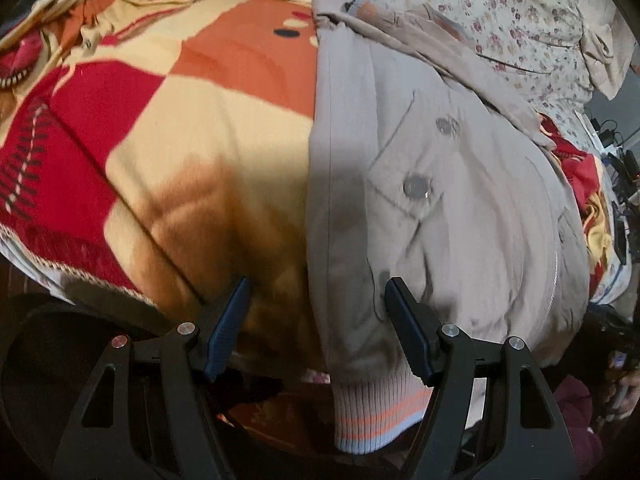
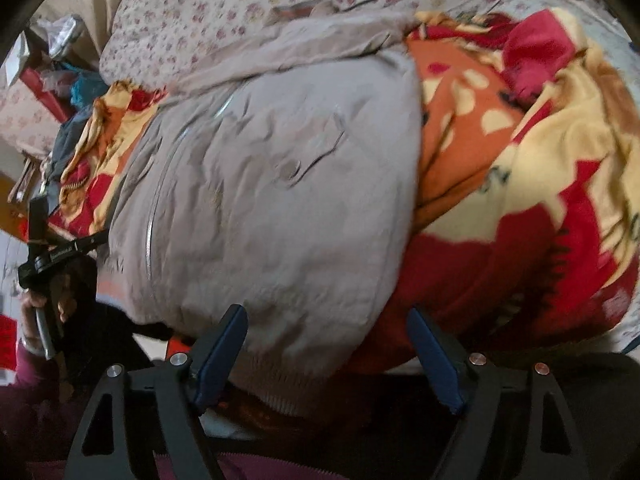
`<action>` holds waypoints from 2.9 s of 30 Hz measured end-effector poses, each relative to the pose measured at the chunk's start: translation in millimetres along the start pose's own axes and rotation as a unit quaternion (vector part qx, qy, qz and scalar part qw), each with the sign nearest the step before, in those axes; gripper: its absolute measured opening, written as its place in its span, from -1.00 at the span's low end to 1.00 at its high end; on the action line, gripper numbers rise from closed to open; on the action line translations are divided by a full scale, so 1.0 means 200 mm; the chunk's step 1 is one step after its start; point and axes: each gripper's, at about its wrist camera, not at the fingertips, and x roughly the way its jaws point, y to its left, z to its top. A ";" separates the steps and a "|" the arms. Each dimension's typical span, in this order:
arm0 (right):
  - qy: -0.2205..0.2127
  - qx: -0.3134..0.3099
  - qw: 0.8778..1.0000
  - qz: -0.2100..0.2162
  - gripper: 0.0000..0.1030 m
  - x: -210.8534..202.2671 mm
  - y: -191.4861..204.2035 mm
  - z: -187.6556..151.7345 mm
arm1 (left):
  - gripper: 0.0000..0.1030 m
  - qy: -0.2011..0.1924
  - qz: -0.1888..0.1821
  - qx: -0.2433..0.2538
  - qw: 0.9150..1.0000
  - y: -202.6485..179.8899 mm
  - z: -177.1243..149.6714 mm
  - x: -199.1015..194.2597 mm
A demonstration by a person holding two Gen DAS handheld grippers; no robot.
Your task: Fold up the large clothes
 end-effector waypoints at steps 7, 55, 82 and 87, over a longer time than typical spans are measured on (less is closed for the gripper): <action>0.007 -0.010 0.998 0.057 0.27 0.05 0.11 -0.01 | 0.36 0.008 -0.012 -0.004 1.000 0.03 -0.03 -0.01; 0.020 0.004 0.988 0.152 0.23 0.19 0.17 0.01 | 0.36 0.055 -0.058 0.028 0.996 -0.11 -0.11 0.10; -0.031 -0.014 0.980 0.195 -0.24 0.06 0.23 0.10 | -0.66 0.002 -0.059 0.075 0.995 -0.17 -0.09 -0.11; -0.060 -0.004 0.972 0.226 -0.25 -0.07 0.20 0.16 | -0.66 -0.033 -0.091 0.095 0.991 -0.19 -0.01 -0.30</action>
